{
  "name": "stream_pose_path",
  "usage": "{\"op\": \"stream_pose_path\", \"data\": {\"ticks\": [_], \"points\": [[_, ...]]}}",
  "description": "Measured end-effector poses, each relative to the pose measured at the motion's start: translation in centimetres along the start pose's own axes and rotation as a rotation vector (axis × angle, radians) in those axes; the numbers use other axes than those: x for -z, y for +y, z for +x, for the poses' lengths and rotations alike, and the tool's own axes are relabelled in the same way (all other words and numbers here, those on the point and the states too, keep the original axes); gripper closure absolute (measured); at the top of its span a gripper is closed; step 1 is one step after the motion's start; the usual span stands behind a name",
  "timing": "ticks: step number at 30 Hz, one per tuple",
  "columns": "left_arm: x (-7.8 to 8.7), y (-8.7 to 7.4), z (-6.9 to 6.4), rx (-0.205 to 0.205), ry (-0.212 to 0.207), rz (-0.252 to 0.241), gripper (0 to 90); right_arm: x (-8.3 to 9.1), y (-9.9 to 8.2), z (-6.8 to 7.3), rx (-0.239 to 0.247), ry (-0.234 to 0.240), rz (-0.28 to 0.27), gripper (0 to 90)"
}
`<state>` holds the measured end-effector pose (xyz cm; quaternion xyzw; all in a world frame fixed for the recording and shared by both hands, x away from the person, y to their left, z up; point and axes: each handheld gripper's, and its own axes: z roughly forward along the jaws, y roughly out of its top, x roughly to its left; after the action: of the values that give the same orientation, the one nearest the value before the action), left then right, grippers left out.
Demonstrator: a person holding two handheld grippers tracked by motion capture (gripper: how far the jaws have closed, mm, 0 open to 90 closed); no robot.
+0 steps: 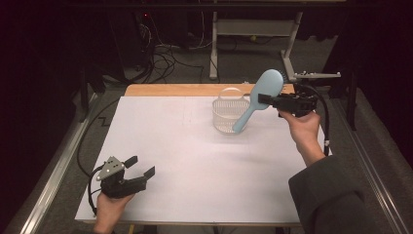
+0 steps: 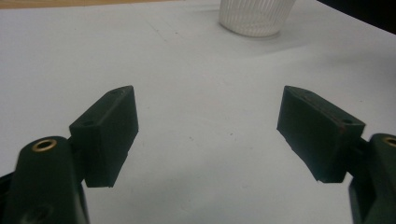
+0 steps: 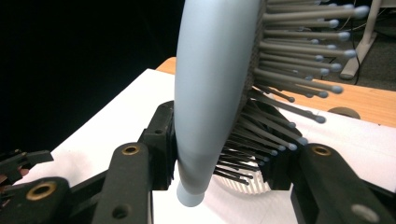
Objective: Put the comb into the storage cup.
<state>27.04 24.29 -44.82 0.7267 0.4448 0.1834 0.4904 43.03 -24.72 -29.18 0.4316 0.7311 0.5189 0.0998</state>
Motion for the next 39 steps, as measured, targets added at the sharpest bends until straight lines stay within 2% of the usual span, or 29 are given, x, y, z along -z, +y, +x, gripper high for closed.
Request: {"op": "stream_pose_path", "data": {"ticks": [39], "points": [[-0.1,0.0,0.0,-0.004,-0.002,0.005,19.9,-2.1,2.3,-0.7,-0.016,-0.063,-0.013,55.3]]}}
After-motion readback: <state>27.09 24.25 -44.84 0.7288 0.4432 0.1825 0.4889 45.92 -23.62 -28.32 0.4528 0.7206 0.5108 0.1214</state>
